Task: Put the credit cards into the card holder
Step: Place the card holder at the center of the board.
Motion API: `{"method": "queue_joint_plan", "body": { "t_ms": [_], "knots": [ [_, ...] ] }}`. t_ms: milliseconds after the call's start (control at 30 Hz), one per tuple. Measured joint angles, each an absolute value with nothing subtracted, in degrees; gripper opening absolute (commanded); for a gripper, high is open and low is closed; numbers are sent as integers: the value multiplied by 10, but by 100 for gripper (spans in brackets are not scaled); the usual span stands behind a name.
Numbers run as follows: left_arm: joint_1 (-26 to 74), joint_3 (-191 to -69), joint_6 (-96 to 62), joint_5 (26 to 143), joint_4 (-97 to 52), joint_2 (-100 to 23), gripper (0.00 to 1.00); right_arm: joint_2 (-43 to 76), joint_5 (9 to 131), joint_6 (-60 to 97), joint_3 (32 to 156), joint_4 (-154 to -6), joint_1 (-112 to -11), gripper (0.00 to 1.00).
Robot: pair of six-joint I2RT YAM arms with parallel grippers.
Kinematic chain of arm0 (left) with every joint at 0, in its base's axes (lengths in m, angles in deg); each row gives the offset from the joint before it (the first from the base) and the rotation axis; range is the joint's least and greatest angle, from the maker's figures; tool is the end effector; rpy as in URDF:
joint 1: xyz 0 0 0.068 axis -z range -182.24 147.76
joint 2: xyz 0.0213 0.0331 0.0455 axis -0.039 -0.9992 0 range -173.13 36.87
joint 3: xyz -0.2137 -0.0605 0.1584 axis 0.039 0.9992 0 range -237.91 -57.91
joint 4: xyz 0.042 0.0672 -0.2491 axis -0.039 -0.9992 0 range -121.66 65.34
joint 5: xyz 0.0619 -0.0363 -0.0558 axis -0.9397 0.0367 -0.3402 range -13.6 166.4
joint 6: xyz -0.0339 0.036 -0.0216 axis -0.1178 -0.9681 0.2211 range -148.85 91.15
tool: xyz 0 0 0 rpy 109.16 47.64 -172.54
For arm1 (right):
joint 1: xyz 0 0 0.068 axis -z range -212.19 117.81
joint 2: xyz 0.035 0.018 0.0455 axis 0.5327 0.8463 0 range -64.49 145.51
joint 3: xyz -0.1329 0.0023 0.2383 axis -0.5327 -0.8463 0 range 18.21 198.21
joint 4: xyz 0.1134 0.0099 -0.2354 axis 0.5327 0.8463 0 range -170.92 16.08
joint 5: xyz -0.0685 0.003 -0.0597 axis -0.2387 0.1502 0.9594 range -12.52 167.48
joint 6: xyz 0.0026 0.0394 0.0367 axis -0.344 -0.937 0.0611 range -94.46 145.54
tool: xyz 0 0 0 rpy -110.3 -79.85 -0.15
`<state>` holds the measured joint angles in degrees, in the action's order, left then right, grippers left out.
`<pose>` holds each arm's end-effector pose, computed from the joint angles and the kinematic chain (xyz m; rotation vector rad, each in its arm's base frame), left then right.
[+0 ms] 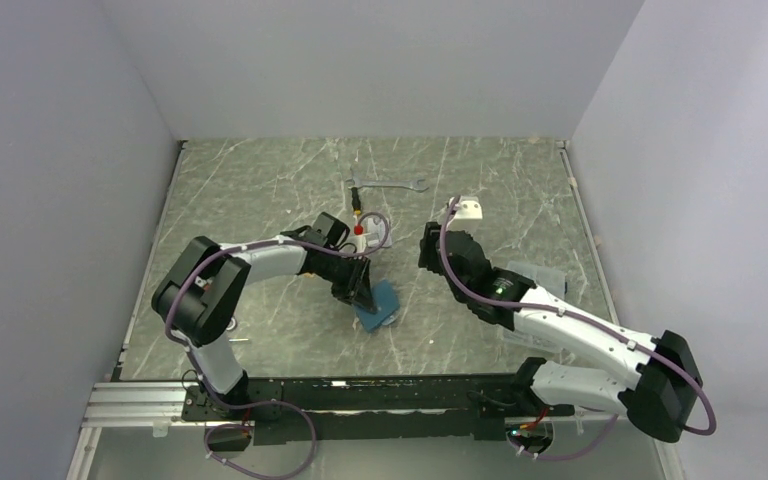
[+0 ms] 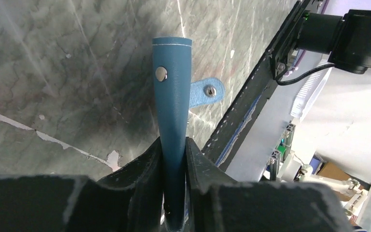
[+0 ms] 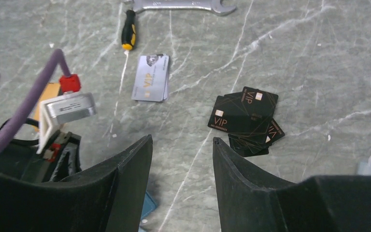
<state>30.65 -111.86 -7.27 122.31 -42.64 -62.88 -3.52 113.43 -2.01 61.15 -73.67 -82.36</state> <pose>0.2567 -0.1963 0.1512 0.5501 2.7554 -1.3511 0.1676 0.1681 0.2817 0.0104 1.9334 0.2745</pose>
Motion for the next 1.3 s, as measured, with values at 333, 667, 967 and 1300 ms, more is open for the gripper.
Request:
{"method": "queue_joint_plan", "body": {
  "t_ms": [333, 667, 967, 1300],
  "knots": [
    [305, -1052, -175, 1213, -416, -584, 94, 25, 1050, -19, 609, -737, -770, 53],
    [248, -1055, -267, 1163, -501, -455, 100, 71, 992, -9, 661, -737, -765, 63],
    [91, -1207, -363, 1113, -582, -394, 99, 219, 865, -24, 808, -749, -723, 77],
    [-2, -1136, -331, 1059, -523, -440, 99, 390, 773, -38, 948, -755, -745, 70]
  ]
}}
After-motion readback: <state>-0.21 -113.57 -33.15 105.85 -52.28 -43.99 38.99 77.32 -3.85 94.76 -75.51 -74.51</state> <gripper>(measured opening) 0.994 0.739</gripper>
